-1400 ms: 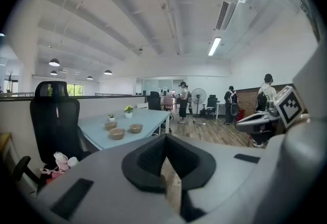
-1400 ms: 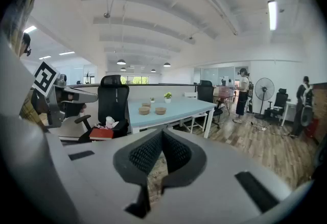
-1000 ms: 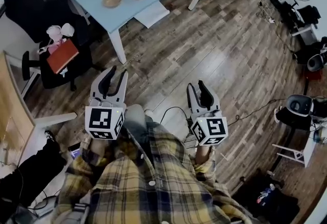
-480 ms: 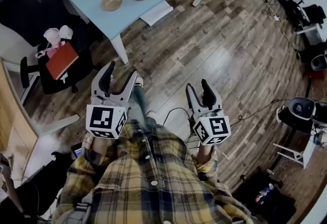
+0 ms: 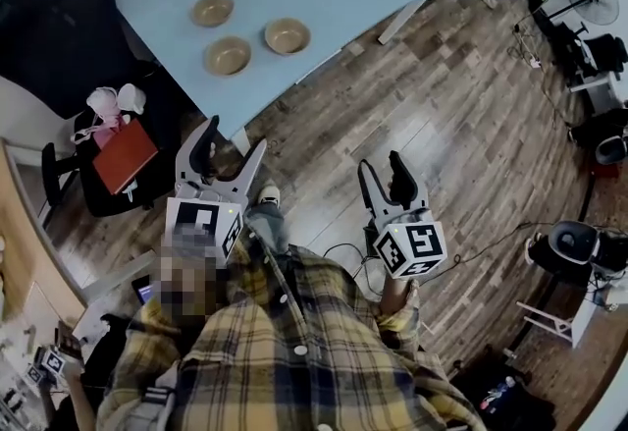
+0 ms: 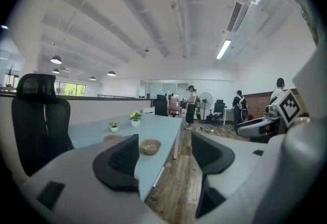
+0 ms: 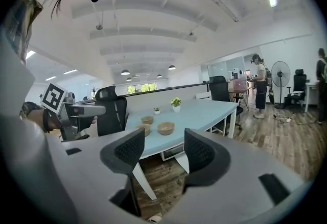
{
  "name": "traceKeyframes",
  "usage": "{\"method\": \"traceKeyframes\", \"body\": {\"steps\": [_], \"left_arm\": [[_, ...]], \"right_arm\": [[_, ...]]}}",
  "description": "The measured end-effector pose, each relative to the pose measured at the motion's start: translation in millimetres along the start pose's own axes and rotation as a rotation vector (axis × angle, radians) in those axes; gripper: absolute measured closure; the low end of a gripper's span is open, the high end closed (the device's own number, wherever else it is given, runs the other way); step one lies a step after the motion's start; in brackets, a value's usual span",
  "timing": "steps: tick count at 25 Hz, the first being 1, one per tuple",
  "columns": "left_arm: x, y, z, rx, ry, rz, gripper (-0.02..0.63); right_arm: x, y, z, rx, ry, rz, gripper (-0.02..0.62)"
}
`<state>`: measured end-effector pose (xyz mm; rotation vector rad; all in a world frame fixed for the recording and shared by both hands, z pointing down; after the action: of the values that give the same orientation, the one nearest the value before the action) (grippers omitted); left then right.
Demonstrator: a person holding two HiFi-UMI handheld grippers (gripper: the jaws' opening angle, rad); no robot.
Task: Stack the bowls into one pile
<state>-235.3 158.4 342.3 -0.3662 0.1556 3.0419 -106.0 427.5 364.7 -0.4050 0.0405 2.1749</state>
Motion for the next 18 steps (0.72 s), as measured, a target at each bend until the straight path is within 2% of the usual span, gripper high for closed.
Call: {"method": "traceKeyframes", "body": {"steps": [10, 18], "left_arm": [[-45, 65, -10, 0.001, -0.007, -0.044, 0.287], [-66, 88, -2, 0.03, 0.029, -0.12, 0.288]], "right_arm": [[-77, -4, -15, -0.017, -0.014, 0.014, 0.37], [-129, -18, -22, -0.011, 0.009, -0.051, 0.37]]}}
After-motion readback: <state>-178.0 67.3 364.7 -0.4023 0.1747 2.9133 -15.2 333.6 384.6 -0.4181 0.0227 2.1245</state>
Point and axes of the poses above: the fingertips, and each gripper's own axes: x backward along the fingers, y to its left, z out of its underside, the point moved 8 cm from there along x, backward along the fingers, and after that the axes turned 2 degrees about z, right-handed, at the moved point
